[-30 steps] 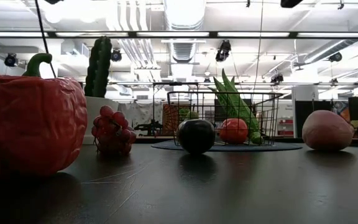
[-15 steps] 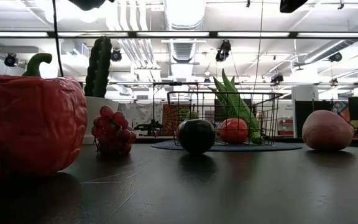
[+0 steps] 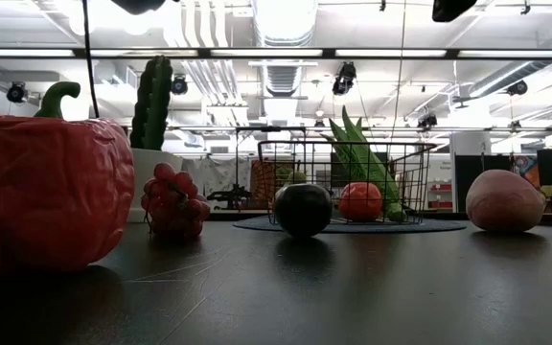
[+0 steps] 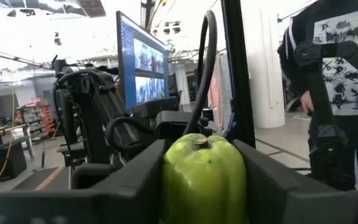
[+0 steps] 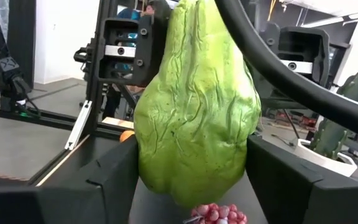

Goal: Build produce basket
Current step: Put the green chayote into the gold wire basket

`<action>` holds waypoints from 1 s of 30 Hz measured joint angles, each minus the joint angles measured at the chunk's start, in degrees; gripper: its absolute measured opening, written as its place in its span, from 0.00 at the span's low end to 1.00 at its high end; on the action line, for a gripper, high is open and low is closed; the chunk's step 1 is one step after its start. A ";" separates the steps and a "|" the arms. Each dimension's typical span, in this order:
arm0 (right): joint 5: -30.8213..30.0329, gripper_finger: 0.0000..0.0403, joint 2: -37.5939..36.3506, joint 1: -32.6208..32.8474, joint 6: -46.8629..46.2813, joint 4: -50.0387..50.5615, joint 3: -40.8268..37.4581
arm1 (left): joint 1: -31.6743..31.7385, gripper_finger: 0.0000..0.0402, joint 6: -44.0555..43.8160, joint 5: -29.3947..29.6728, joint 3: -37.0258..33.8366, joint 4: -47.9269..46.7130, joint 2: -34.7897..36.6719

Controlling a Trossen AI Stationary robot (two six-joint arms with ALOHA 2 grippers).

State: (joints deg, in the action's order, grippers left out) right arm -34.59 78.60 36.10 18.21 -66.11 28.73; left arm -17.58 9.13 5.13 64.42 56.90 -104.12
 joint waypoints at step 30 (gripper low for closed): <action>-2.95 0.82 -27.04 0.15 -22.29 43.35 1.20 | 32.08 0.32 -10.76 10.51 -0.25 -25.02 1.82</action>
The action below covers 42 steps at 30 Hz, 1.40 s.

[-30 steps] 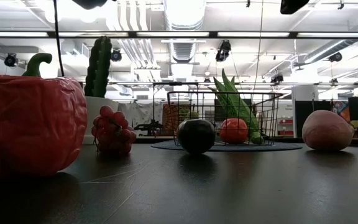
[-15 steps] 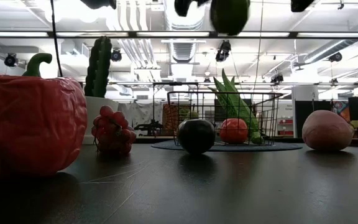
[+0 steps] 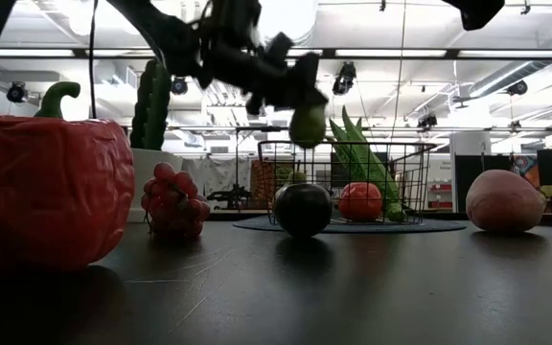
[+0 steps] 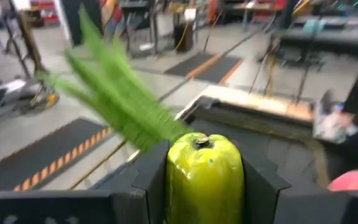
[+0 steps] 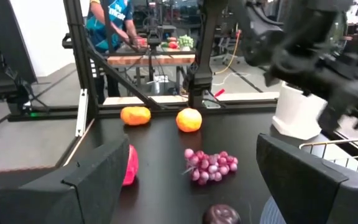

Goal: Build produce basket
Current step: Put the green chayote into the gold wire basket

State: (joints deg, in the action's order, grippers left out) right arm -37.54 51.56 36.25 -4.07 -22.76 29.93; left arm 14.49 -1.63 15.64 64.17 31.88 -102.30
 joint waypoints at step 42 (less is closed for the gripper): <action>-0.02 0.82 3.70 0.00 -3.48 -0.18 -0.15 | 0.68 0.45 0.29 -0.13 -2.72 -4.00 -0.79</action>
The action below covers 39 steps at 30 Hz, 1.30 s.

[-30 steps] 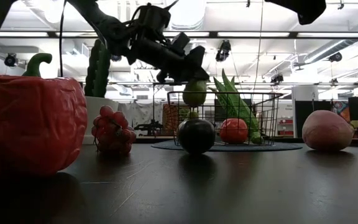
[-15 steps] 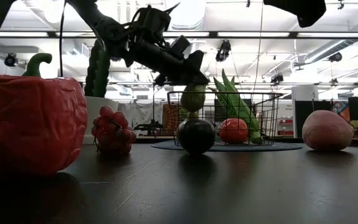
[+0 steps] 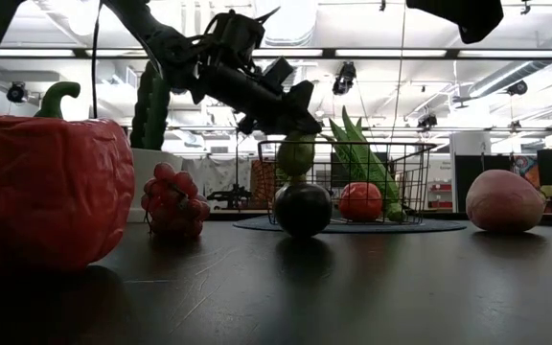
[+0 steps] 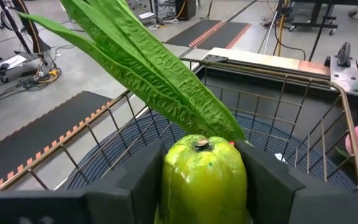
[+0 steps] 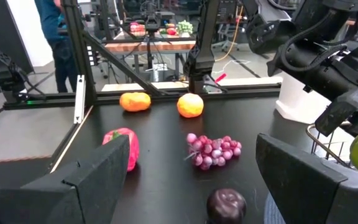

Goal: Build produce basket
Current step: Put the green chayote into the gold wire basket, then put the peach into the gold wire basket

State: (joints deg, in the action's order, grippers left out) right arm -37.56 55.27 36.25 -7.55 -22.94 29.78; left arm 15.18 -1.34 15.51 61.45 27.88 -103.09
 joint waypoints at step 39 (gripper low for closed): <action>-2.86 0.82 2.31 -1.65 -49.74 39.70 8.80 | -27.08 0.51 21.70 -2.10 -0.11 -1.50 11.52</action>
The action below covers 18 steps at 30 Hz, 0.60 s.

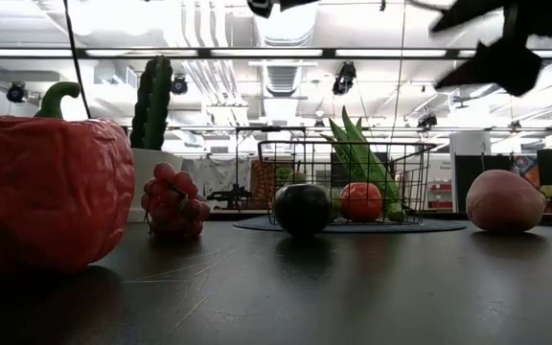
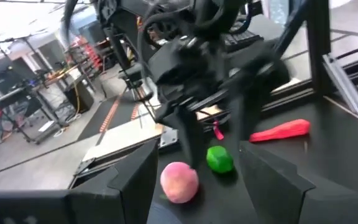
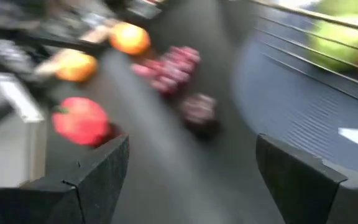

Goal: Build produce basket
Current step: Put the peach into the gold wire basket

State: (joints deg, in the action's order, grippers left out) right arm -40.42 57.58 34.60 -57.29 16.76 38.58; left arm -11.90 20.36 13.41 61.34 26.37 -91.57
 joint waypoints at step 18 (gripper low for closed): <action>14.39 0.82 12.13 -16.87 -20.79 50.14 11.00 | 0.02 0.51 1.51 0.52 -0.02 0.11 1.47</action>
State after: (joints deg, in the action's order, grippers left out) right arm -26.03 69.71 17.73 -78.08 66.90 49.58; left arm -11.88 21.87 13.93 61.32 26.48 -90.11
